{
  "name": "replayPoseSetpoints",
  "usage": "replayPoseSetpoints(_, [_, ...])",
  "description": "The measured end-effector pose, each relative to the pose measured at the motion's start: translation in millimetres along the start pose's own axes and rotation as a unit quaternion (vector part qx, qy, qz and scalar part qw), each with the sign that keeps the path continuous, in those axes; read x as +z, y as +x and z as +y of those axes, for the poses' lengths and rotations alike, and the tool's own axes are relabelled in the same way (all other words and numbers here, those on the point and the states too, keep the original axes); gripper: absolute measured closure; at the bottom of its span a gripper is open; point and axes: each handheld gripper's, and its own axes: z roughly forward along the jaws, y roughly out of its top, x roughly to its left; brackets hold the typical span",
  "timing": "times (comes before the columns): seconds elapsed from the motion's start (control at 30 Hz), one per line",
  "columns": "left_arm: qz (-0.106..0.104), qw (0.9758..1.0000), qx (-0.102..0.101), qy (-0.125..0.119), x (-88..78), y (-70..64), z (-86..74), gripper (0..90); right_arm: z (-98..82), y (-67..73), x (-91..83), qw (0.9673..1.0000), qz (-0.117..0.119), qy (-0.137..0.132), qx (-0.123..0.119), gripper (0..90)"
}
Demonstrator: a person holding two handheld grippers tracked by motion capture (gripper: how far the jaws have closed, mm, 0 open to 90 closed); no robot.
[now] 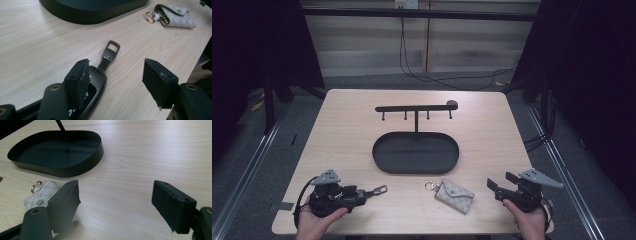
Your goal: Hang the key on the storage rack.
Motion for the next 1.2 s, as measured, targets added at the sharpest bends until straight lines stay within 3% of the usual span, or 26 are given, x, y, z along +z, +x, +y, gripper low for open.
replayPoseSetpoints(0.63, [0.005, 1.0, -0.004, 0.001, -1.8, 2.4, 3.4, 40.0, -0.4, 0.4, 4.0, 0.9998, 0.01, 0.015, -0.004, 21.3])
replayPoseSetpoints(0.97, [0.002, 0.9999, 0.009, 0.003, -13.1, -6.6, 9.2, 39.9, -0.2, 2.8, 3.4, 0.9998, 0.008, 0.016, -0.008, 21.1])
replayPoseSetpoints(1.07, [0.007, 0.9992, 0.035, 0.018, -13.4, -10.9, 18.2, 45.1, -0.3, 1.0, 4.3, 0.9998, 0.008, 0.018, -0.003, 20.9])
replayPoseSetpoints(1.2, [0.001, 0.9988, 0.036, 0.034, -11.9, -13.0, 26.3, 44.4, -0.4, 1.3, 5.0, 0.9997, 0.01, 0.019, -0.005, 20.8])
